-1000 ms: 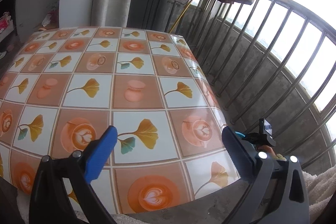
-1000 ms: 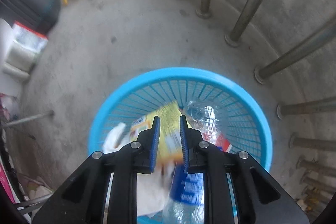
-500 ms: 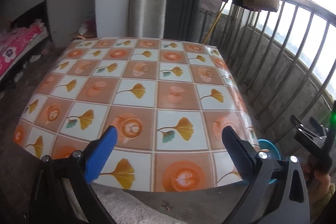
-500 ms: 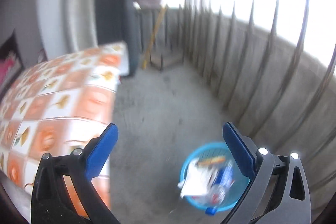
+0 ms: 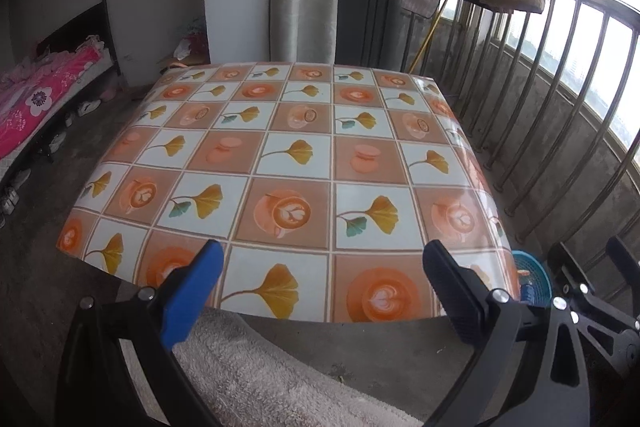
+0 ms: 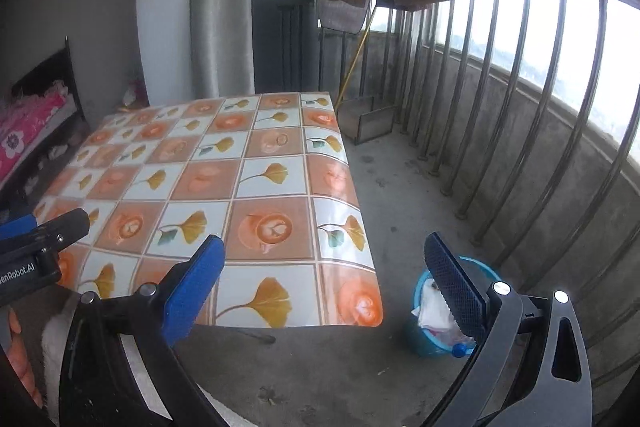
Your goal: Collect trash
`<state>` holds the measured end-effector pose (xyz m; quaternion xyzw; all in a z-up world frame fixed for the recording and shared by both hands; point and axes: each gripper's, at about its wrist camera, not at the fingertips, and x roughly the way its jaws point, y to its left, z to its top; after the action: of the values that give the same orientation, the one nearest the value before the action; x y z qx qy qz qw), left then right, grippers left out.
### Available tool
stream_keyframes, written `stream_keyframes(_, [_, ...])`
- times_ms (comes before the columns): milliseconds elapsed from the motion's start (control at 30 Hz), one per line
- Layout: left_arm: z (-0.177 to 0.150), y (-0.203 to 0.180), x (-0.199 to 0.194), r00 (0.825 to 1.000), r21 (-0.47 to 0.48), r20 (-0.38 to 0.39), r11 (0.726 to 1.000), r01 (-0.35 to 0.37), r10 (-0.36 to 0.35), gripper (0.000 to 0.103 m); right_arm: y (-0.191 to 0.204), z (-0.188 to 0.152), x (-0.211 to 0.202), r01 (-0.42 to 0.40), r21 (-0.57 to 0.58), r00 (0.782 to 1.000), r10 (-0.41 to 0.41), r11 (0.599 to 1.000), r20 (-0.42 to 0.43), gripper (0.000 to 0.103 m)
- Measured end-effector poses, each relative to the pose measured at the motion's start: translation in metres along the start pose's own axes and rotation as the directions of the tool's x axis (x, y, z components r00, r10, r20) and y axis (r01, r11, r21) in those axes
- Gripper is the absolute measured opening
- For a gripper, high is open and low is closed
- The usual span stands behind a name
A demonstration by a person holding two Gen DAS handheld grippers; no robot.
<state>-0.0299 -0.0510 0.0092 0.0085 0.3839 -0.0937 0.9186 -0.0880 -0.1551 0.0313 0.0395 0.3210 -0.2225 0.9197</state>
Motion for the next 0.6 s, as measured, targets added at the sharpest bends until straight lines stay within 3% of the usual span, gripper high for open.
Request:
stream_keyframes(333, [-0.024,-0.013,-0.001,0.999,0.057,-0.031,0.998,-0.01,0.011,0.098,-0.006,-0.025,-0.002,0.09,-0.031,0.991,-0.093,0.995,-0.098,0.096])
stream_keyframes(600, [-0.024,-0.01,-0.005,0.997,0.045,-0.029,0.997,-0.064,0.065,0.098,-0.019,-0.031,-0.001,0.103,-0.003,0.987,-0.102,0.995,-0.121,0.096])
